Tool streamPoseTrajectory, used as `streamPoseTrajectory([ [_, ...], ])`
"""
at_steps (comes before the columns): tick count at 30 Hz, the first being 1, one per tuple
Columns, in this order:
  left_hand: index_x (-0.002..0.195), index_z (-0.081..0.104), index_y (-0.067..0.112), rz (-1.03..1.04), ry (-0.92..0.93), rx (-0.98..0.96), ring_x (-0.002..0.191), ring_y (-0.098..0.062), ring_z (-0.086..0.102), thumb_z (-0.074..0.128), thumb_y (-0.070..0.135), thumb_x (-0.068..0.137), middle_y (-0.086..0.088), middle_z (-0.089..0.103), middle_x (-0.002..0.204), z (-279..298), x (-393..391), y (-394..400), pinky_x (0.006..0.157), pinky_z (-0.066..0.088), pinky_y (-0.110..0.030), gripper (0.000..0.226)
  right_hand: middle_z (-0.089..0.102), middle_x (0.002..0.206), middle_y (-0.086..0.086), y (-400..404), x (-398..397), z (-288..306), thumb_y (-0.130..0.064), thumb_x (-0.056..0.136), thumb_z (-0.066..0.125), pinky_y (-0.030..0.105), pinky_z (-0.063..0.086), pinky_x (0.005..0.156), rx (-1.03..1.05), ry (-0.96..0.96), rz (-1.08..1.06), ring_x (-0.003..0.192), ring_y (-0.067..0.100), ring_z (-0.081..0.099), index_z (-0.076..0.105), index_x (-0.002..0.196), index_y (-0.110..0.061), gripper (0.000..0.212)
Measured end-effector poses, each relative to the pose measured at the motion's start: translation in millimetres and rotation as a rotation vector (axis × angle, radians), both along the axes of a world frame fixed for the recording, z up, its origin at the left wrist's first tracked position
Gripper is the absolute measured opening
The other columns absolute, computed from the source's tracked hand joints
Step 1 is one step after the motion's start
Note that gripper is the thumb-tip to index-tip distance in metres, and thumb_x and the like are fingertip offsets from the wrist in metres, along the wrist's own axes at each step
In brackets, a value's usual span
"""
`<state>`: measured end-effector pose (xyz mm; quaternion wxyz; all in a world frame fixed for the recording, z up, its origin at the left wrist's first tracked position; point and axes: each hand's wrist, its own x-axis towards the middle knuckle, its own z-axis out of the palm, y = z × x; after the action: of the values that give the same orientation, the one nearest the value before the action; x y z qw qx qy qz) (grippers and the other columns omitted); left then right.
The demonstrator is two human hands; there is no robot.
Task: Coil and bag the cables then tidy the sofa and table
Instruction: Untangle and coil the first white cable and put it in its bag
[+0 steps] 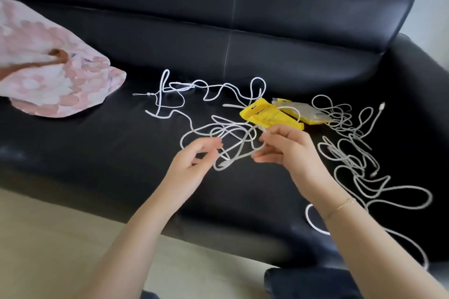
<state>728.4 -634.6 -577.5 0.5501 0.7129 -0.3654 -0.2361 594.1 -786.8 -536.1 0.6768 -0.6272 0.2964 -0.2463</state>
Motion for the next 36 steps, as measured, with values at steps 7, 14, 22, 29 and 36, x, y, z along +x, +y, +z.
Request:
streamPoseTrajectory([
  [7, 0.130, 0.053, 0.042, -0.017, -0.264, 0.224, 0.126, 0.008, 0.042, 0.056, 0.038, 0.095, 0.031, 0.054, 0.126, 2, 13, 26, 0.100, 0.035, -0.018, 0.035, 0.063, 0.064, 0.012, 2, 24, 0, -0.003, 0.093, 0.057, 0.021, 0.055, 0.058, 0.209, -0.094, 0.115, 0.065, 0.023, 0.069, 0.062, 0.088, 0.004, 0.010],
  [14, 0.093, 0.064, 0.030, -0.036, -0.357, 0.235, 0.089, -0.004, 0.057, 0.051, 0.028, 0.100, 0.017, 0.059, 0.085, -1, 14, 43, 0.077, 0.044, -0.017, 0.016, 0.066, 0.074, 0.016, 31, 58, -10, -0.014, 0.093, 0.060, 0.022, 0.054, 0.058, 0.167, -0.111, 0.310, 0.066, 0.020, 0.067, 0.064, 0.082, 0.001, 0.019],
  [22, 0.099, 0.060, 0.021, 0.060, -0.034, 0.138, 0.056, -0.002, 0.040, 0.034, 0.007, 0.103, 0.011, 0.047, 0.062, 15, 36, 46, 0.060, 0.036, -0.010, 0.031, 0.068, 0.087, -0.006, 30, 73, -38, -0.018, 0.094, 0.052, 0.033, 0.052, 0.080, -0.198, 0.147, 0.070, 0.083, 0.008, 0.062, 0.071, 0.089, -0.019, 0.019],
  [29, 0.077, 0.048, 0.007, 0.151, 0.511, -0.084, 0.045, -0.008, 0.023, 0.035, 0.015, 0.106, 0.003, 0.034, 0.053, 27, 35, 45, 0.051, 0.018, -0.024, 0.033, 0.073, 0.091, 0.016, 52, 85, -49, -0.013, 0.095, 0.047, 0.040, 0.048, 0.098, -0.109, 0.111, 0.558, 0.091, 0.019, 0.069, 0.066, 0.093, 0.002, 0.024],
  [36, 0.076, 0.050, 0.012, 0.585, 0.804, -0.387, 0.044, -0.007, 0.029, 0.040, 0.021, 0.106, 0.005, 0.037, 0.055, 24, 60, 53, 0.044, 0.029, -0.016, 0.033, 0.037, 0.049, -0.002, 48, 62, -39, -0.030, 0.100, 0.048, 0.038, 0.046, 0.061, -0.367, 0.215, 0.471, 0.047, 0.017, 0.038, 0.050, 0.066, -0.007, 0.041],
])
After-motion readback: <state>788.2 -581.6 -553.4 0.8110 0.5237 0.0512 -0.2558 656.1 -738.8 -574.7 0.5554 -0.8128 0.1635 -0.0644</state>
